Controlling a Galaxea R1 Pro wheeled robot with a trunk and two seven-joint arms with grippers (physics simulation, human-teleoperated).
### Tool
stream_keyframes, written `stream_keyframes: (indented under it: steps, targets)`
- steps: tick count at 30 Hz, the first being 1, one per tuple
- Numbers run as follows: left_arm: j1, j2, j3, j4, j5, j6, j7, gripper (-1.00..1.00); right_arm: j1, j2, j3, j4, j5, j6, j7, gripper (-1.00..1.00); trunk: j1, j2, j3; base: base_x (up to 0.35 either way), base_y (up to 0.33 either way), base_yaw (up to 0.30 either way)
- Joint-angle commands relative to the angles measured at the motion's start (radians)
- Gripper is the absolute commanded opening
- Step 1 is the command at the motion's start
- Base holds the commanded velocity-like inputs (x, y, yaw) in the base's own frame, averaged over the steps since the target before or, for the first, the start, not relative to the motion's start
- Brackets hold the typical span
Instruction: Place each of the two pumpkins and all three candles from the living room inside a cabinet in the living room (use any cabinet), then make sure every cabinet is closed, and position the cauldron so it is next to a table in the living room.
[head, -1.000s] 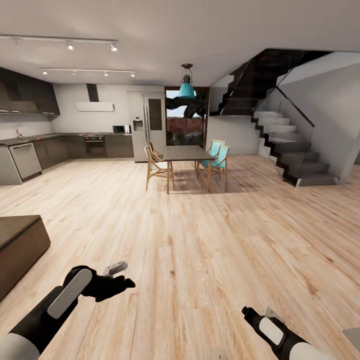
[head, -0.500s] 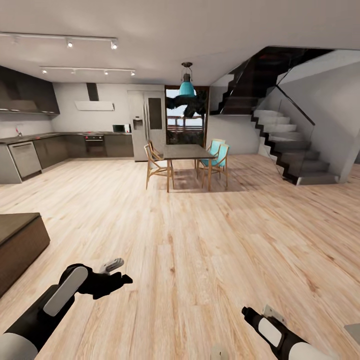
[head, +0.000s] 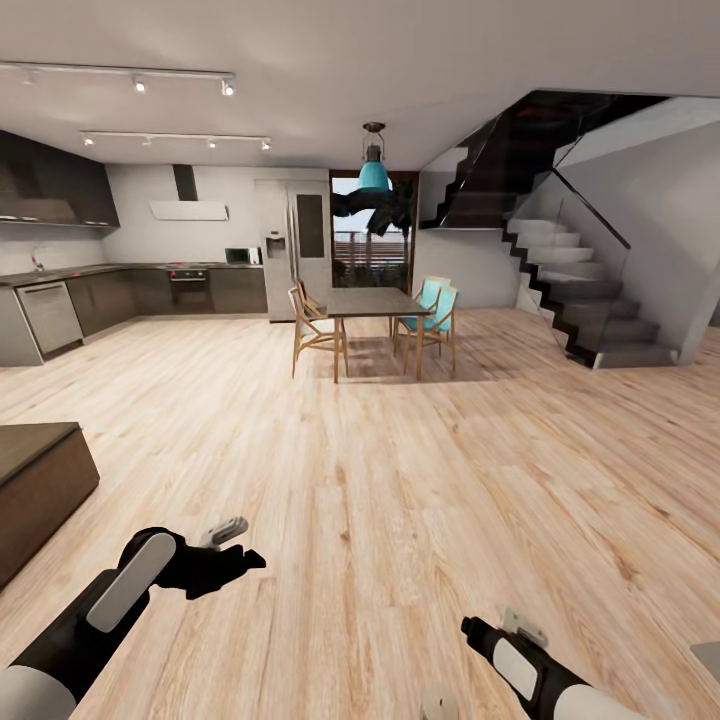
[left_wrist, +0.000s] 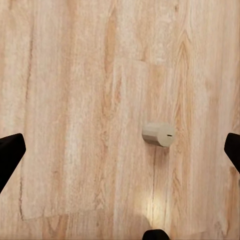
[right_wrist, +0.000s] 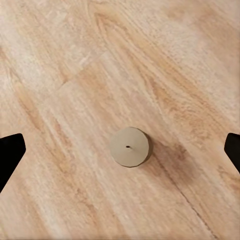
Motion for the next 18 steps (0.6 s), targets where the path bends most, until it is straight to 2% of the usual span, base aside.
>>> stream_keyframes:
  steps: [1, 9, 18]
  targets:
    - [-0.001, 0.001, -0.002, -0.001, 0.011, 0.000, 0.010, 1.00, 0.000, 0.000, 0.008, -0.003, -0.005, 0.006, -0.007, 1.00, 0.000, -0.001, -0.001, 0.000, 0.000, 0.000]
    - [-0.001, 0.002, -0.003, -0.017, 0.014, 0.001, 0.012, 1.00, 0.000, 0.001, 0.008, -0.004, -0.001, 0.004, -0.007, 1.00, 0.000, -0.001, -0.001, 0.000, 0.000, 0.000]
    - [0.001, 0.004, -0.004, -0.059, 0.009, 0.002, 0.016, 1.00, 0.000, 0.001, 0.009, -0.004, -0.001, 0.004, -0.007, 1.00, 0.034, -0.064, -0.029, 0.000, 0.000, 0.000]
